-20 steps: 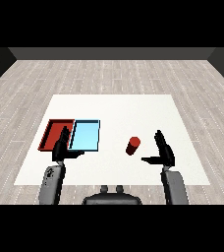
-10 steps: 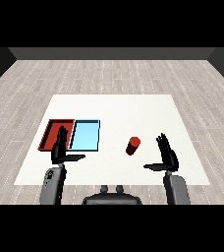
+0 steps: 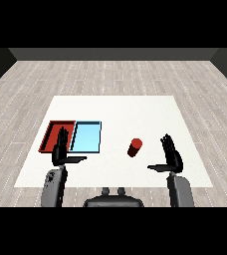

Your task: Pick the red can and put it in the red box

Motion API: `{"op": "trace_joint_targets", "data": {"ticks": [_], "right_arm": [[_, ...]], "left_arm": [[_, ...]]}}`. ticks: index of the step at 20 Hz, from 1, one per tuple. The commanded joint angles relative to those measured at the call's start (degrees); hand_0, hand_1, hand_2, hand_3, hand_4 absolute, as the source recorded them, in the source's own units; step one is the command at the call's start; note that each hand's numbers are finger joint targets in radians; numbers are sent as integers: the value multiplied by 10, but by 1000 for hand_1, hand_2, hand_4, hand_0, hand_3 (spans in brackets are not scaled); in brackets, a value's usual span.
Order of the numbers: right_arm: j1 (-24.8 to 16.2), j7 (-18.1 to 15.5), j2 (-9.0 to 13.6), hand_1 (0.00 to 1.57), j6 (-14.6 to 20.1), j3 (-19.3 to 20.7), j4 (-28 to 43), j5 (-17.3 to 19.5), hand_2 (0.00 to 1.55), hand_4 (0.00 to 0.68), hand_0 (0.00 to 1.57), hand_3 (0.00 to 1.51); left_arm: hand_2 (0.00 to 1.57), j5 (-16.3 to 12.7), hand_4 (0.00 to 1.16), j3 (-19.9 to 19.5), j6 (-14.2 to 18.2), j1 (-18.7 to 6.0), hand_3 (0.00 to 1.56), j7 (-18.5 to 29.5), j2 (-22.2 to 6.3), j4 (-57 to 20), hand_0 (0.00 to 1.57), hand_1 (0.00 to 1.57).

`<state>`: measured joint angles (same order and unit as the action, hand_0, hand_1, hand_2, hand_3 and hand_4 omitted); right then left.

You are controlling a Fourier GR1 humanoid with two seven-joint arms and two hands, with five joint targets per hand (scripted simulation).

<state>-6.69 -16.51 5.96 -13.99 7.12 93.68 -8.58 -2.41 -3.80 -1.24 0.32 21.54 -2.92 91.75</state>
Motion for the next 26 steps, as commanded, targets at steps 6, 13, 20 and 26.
{"op": "trace_joint_targets", "data": {"ticks": [6, 13, 20, 26], "right_arm": [[37, -29, -5, 0, -7, 11, -71, -1, 0, 0, 0, 0], [120, -36, -12, 0, 16, 14, -168, 9, 0, 0, 0, 0], [95, 25, -32, 0, 29, -11, -111, -14, 0, 0, 0, 0], [110, -86, -54, 0, 34, -32, -223, 8, 0, 0, 0, 0]], "left_arm": [[0, 8, 0, 16, -4, 39, 0, -20, 2, 48, 0, 0], [0, -14, 0, -6, -19, 24, 0, 12, -3, 2, 0, 0], [0, 1, 0, 14, 9, 1, 0, -3, 19, -2, 0, 0], [0, -5, 0, 23, -3, 32, 0, -9, 19, 35, 0, 0]]}}
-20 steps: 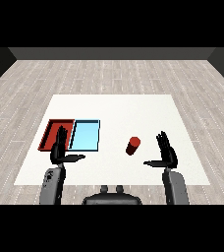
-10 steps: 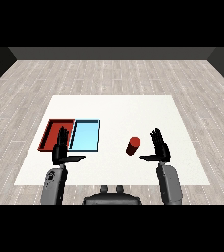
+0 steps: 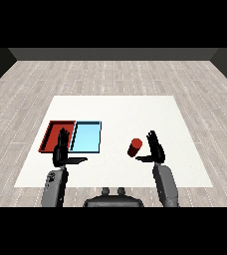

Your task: Pick the red can and put it in the red box

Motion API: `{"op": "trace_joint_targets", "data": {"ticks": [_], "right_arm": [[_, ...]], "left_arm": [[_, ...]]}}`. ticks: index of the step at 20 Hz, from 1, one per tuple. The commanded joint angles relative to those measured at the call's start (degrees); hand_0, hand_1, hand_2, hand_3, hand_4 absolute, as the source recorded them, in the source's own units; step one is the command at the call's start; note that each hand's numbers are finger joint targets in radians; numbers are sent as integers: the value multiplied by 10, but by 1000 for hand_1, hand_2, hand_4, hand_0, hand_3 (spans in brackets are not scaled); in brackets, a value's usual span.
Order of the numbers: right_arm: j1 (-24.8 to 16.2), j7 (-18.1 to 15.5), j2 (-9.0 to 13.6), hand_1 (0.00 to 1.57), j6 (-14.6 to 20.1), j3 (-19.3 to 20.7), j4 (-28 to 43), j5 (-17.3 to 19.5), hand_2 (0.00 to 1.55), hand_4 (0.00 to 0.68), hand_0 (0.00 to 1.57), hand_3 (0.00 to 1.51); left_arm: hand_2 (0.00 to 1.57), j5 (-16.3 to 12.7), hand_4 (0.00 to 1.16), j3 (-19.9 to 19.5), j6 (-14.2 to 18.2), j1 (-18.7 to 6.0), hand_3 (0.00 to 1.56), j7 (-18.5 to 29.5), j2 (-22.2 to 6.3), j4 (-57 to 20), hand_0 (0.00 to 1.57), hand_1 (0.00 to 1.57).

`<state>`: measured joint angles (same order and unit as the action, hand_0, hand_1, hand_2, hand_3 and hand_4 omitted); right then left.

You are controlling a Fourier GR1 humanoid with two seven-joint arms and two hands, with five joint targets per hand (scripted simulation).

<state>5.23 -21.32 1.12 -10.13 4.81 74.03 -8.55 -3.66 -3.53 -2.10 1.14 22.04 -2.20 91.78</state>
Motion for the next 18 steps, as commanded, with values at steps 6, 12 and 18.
{"op": "trace_joint_targets", "data": {"ticks": [6, 12, 18], "right_arm": [[28, -67, -11, 0, 10, -22, -102, -4, 0, 0, 0, 0], [2, -42, -11, 0, 20, -32, -56, -21, 0, 0, 0, 0], [58, -10, -11, 0, 32, -25, -85, -36, 0, 0, 0, 0]], "left_arm": [[0, -30, 0, -10, -23, 34, 0, -37, -19, 64, 0, 0], [0, -13, 0, -16, -20, 7, 0, 13, -14, -1, 0, 0], [0, 5, 0, 0, 4, -1, 0, -15, -2, 10, 0, 0]]}}
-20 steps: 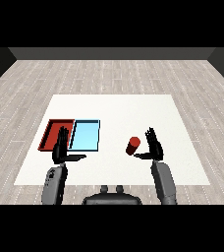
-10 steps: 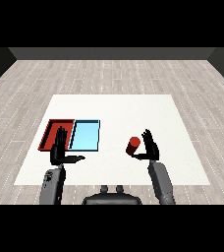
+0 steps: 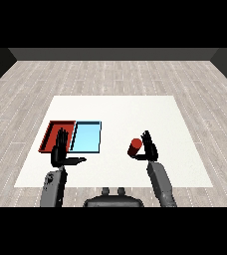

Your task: Pick the red can and put it in the red box

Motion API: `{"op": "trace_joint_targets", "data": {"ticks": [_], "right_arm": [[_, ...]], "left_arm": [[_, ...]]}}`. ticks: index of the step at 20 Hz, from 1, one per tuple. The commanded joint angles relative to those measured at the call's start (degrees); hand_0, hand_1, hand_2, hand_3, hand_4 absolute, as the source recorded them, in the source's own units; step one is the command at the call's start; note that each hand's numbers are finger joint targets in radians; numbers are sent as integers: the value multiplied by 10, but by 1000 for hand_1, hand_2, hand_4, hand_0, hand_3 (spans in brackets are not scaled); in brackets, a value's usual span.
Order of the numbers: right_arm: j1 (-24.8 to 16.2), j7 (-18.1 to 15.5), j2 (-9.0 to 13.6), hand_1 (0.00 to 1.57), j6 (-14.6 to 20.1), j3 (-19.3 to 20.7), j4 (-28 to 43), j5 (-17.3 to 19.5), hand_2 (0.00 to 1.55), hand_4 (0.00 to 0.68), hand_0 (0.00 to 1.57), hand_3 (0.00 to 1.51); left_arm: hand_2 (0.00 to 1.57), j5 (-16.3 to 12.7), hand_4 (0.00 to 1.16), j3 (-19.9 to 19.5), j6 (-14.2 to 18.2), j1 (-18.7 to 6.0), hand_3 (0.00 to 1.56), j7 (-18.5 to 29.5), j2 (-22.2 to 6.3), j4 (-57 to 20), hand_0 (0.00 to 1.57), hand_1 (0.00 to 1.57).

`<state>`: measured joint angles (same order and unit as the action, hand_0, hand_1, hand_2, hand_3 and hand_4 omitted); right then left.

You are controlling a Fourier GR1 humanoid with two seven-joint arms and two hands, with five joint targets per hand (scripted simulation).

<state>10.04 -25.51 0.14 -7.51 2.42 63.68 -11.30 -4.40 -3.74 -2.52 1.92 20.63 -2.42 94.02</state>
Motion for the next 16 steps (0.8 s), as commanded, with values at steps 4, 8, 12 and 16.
{"op": "trace_joint_targets", "data": {"ticks": [4, 8, 12, 16], "right_arm": [[17, -21, -1, 0, 43, -56, -28, -38, 0, 0, 0, 0], [25, -18, -1, 0, 40, -52, -36, -38, 0, 0, 0, 0], [68, -48, -1, 0, 31, -31, -114, -23, 0, 0, 0, 0], [74, -2, 7, 0, 27, -4, -78, -26, 0, 0, 0, 0]], "left_arm": [[0, -6, 0, -9, -8, -13, 0, 14, -4, -26, 0, 0], [0, -10, 0, -11, -14, 33, 0, 20, -6, 10, 0, 0], [0, -9, 0, -18, -23, 6, 0, 41, -9, -41, 0, 0], [0, 24, 0, 11, 26, -11, 0, 13, 18, -23, 0, 0]]}}
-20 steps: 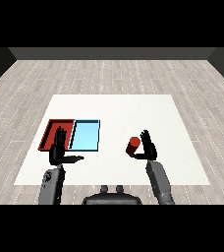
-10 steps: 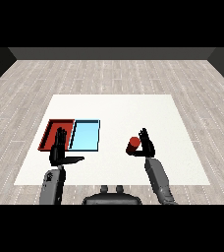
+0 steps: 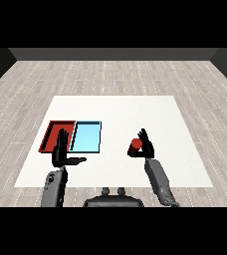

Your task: Pick the red can and put it in the red box

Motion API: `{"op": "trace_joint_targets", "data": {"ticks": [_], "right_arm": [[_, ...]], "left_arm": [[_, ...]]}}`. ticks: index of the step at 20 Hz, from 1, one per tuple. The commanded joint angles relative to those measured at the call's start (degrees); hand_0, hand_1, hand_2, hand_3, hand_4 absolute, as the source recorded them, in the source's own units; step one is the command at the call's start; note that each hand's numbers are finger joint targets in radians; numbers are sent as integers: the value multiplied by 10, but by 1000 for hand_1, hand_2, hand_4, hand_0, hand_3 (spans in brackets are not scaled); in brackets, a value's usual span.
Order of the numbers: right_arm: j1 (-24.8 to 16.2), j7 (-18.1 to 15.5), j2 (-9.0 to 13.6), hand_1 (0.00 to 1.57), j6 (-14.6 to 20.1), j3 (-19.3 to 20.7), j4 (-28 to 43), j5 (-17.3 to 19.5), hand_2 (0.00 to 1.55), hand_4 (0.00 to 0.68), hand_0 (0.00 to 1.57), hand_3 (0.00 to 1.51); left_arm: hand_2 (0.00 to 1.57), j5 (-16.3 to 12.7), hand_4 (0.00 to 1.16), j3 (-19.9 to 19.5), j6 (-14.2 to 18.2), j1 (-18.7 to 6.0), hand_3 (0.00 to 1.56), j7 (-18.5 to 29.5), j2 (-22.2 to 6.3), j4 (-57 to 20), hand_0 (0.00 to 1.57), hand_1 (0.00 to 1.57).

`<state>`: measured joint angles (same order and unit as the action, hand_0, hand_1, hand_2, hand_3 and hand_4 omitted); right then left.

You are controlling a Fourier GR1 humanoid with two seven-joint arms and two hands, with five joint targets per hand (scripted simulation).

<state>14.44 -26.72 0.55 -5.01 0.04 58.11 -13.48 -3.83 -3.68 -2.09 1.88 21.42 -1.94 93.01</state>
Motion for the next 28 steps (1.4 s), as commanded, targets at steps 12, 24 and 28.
{"op": "trace_joint_targets", "data": {"ticks": [12, 24, 28], "right_arm": [[95, -1, -4, 0, 20, 13, -103, 8, 0, 0, 0, 0], [25, 56, -5, 808, 64, -33, 8, -19, 921, 0, 808, 800], [84, 20, -3, 1484, 90, -13, -84, 17, 1468, 662, 1484, 1437]], "left_arm": [[0, -18, 0, -16, -12, -20, 0, -18, -15, -3, 0, 0], [0, -6, 0, 0, 1, 12, 0, -8, 1, 27, 0, 0], [0, 1, 0, -3, -5, 13, 0, 6, -6, 6, 0, 0]]}}
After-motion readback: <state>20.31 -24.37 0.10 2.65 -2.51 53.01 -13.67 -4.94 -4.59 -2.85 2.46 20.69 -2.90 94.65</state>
